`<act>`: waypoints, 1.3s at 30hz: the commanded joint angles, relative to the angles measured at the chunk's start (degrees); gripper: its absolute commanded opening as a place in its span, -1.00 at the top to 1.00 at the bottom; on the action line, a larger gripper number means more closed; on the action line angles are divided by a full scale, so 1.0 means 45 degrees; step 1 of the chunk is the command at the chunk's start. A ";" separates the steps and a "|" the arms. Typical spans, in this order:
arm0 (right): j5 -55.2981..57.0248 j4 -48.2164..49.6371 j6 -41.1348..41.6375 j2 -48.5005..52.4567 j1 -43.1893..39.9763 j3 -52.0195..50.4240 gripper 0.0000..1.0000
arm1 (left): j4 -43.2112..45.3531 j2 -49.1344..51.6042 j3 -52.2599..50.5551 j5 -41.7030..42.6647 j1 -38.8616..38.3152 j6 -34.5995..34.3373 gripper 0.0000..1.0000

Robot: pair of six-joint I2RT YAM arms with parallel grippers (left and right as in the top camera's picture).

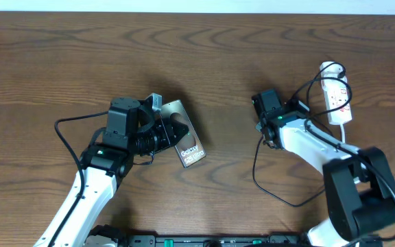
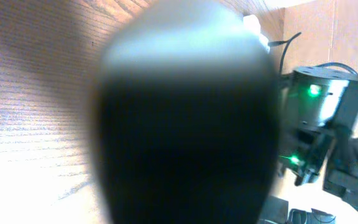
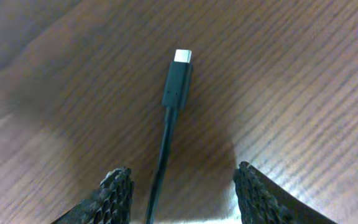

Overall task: Plug charger to phone and switch on socket
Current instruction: 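Move the right gripper to the black charger cable near the power strip, then grasp the cable's USB-C plug with the right gripper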

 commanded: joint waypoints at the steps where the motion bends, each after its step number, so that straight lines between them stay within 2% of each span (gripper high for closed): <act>1: 0.0767 0.0155 0.0010 0.0617 -0.0039 0.0189 -0.04 | 0.0092 -0.0044 0.0165 0.0306 0.0068 0.0175 0.85; 4: 0.0763 0.0476 0.0010 0.1180 -0.0039 0.0189 -0.04 | 0.0087 -0.0044 0.0165 0.0306 0.0068 0.0175 0.85; 7: 0.0714 0.0874 -0.0107 0.1685 -0.0039 0.0189 0.10 | 0.0087 -0.0044 0.0165 0.0306 0.0068 0.0175 0.85; 14: -0.0680 0.1059 -0.0661 0.2200 0.0039 0.0189 0.66 | 0.0087 -0.0044 0.0165 0.0311 0.0068 0.0175 0.85; 15: -0.1103 0.1035 -0.0845 0.2205 0.0165 0.0189 0.90 | 0.0087 -0.0044 0.0165 0.0311 0.0068 0.0175 0.85; 16: -0.1472 0.1122 -0.1205 0.2205 0.0248 0.0189 0.98 | 0.0087 -0.0044 0.0165 0.0311 0.0068 0.0175 0.85; 17: -0.1909 0.1277 -0.1807 0.2205 0.0350 0.0189 0.98 | 0.0087 -0.0044 0.0165 0.0311 0.0068 0.0175 0.85; 19: -0.3405 0.1792 -0.4357 0.2200 0.0738 0.0194 0.98 | 0.0083 -0.0044 0.0165 0.0316 0.0068 0.0175 0.85; 22: -0.5042 0.1928 -0.6601 0.2191 0.1287 0.0228 0.98 | 0.0083 -0.0044 0.0165 0.0316 0.0068 0.0175 0.85; 24: -0.6188 0.1724 -0.7446 0.2181 0.1734 0.0228 0.98 | 0.0078 -0.0044 0.0165 0.0316 0.0068 0.0175 0.85; 30: -0.6426 0.0986 -0.7567 0.2093 0.3041 0.0248 0.98 | -0.0194 -0.0044 0.0165 0.0316 0.0068 0.0175 0.85; 37: -0.8116 -0.0068 -0.7572 0.0942 0.2628 0.0724 0.98 | -0.0185 -0.0044 0.0165 0.0384 0.0068 0.0223 0.85; 39: -0.8476 -0.0384 -0.7694 0.0170 0.2356 0.0724 0.98 | -0.0083 -0.0044 0.0165 0.0947 0.0170 0.0432 0.85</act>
